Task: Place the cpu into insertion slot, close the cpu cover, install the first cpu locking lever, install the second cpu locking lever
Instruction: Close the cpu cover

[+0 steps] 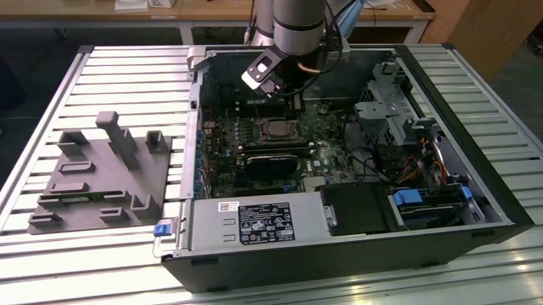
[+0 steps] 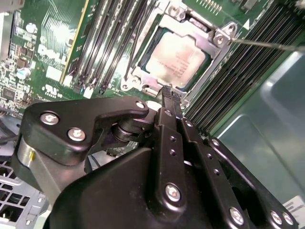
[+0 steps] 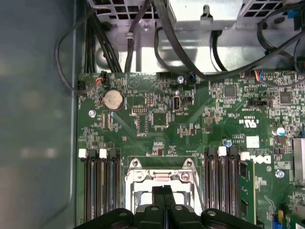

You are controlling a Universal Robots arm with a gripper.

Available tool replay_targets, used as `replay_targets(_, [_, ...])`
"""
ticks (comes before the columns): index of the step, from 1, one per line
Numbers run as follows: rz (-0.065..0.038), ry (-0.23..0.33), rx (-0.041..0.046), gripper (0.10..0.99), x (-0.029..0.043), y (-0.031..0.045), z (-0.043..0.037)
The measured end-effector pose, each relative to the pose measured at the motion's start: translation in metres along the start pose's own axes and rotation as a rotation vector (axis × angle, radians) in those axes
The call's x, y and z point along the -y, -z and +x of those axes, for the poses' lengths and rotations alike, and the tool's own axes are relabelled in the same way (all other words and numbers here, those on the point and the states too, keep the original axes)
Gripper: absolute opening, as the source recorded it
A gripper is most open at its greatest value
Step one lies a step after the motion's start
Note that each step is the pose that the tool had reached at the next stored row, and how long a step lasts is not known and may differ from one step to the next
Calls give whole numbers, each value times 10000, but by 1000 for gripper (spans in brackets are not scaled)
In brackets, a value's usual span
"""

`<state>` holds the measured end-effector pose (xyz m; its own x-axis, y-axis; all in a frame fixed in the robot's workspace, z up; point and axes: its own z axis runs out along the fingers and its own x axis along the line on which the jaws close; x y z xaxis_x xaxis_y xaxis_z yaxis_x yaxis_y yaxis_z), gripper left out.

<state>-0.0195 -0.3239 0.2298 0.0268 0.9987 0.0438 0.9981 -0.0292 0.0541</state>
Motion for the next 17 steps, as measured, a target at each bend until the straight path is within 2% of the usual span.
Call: replay_targets(17, [0,0,1,106,192,-48,-9])
